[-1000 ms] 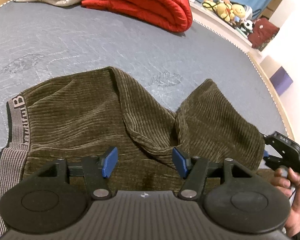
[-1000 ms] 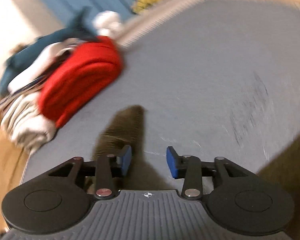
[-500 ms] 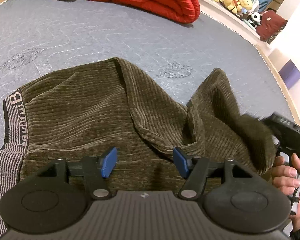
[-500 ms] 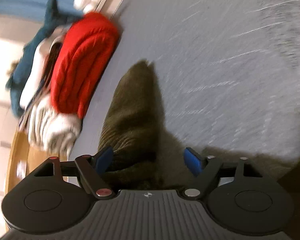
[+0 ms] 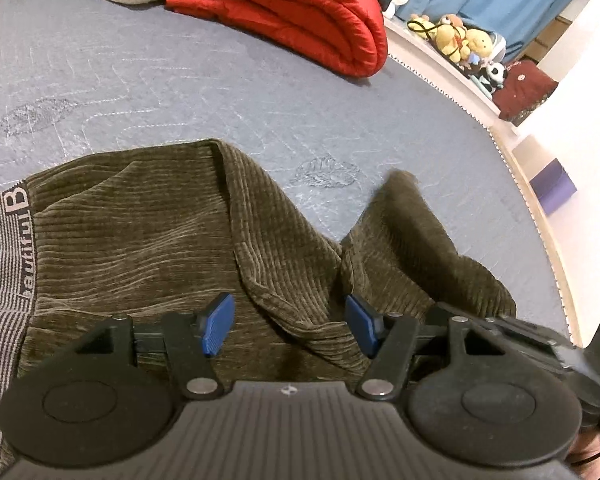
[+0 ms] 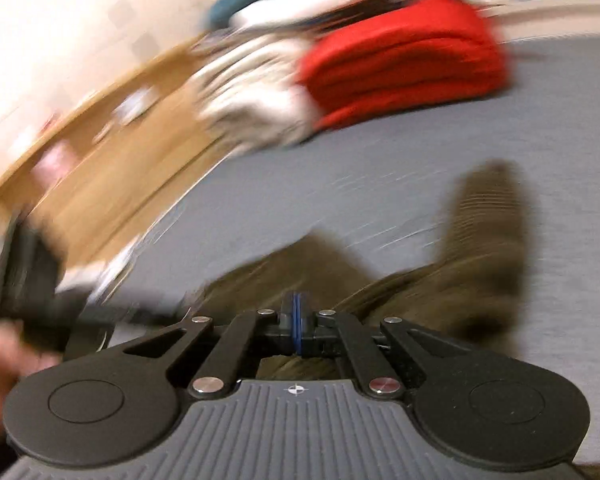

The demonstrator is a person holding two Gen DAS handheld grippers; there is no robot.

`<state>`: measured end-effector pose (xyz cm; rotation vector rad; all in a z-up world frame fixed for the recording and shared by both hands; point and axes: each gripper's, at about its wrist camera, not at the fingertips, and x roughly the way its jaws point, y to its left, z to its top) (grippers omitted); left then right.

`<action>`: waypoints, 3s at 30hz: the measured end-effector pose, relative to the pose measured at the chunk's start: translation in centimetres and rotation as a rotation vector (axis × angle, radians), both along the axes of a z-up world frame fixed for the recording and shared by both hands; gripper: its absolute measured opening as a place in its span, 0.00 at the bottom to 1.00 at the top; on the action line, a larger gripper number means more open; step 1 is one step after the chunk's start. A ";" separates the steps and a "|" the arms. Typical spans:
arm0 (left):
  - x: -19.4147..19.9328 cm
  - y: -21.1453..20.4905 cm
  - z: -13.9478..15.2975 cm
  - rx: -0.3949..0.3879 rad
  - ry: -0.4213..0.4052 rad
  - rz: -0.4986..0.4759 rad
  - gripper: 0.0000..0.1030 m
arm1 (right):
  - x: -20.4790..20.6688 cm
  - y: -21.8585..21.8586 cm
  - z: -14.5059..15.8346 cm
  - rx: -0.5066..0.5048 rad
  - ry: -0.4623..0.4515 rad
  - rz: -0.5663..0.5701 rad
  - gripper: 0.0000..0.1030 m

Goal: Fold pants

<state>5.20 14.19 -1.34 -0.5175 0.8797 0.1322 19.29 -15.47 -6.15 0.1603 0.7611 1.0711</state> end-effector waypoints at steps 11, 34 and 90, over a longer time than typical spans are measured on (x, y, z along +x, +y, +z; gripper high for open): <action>-0.6 0.9 0.1 -0.004 0.003 -0.007 0.67 | 4.3 -10.1 -0.8 0.077 0.175 -0.757 0.69; -0.3 0.4 0.9 -0.080 -0.080 -0.019 0.67 | -2.7 0.0 1.7 0.018 -0.063 -0.051 0.18; 0.5 1.2 -0.6 -0.013 -0.023 0.016 0.42 | -1.0 2.3 -1.9 -0.179 0.002 -0.267 0.78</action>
